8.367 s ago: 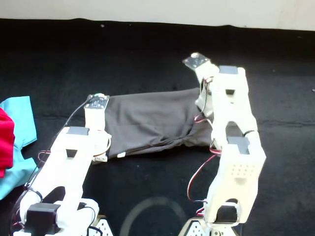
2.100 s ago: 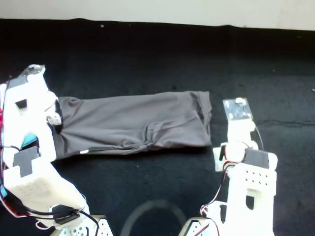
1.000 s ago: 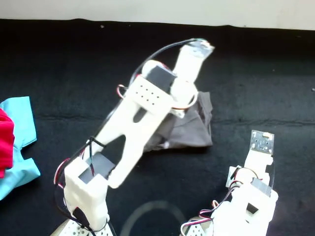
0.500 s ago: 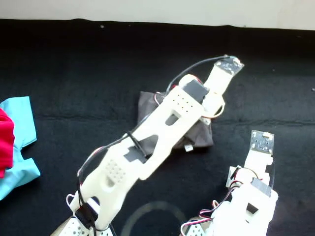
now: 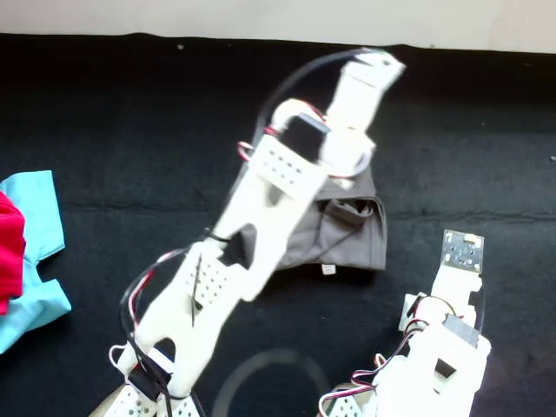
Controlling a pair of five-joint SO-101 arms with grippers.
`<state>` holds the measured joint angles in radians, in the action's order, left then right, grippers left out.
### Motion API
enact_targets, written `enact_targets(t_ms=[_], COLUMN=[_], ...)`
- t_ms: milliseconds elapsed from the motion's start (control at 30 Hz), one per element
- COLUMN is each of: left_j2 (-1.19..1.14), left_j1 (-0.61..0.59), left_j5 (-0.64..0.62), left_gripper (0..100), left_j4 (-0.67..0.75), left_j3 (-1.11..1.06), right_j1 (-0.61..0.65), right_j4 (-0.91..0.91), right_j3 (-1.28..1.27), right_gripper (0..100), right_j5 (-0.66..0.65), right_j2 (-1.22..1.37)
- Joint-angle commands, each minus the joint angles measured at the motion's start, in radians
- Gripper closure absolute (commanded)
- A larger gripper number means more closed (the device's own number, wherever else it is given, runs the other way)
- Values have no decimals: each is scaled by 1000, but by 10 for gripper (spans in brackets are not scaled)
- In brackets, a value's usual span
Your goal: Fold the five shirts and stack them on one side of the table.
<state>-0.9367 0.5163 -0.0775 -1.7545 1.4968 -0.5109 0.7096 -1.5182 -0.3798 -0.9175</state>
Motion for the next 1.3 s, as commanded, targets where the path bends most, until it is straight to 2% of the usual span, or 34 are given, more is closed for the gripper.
enact_targets(t_ms=[0, 133, 467, 1000, 1167, 1267], left_j2=[7, 4, 4, 7, 13, 27], left_j1=[-24, -24, -18, 61, 64, 38], left_j5=[-6, -6, -6, -8, -8, -8], left_gripper=[989, 989, 990, 983, 902, 899], left_j4=[-21, -8, 273, 694, 712, 623], left_j3=[-64, -216, -487, -506, -498, -437], right_j1=[-22, -22, -22, -22, -22, -22], right_j4=[-21, -21, -21, -21, -21, -21], right_j3=[-12, -12, -12, -12, -13, -24], right_gripper=[915, 915, 915, 915, 915, 915], right_j5=[-8, -8, -8, -8, -8, -8], right_j2=[2, 2, 2, 2, 2, -4])
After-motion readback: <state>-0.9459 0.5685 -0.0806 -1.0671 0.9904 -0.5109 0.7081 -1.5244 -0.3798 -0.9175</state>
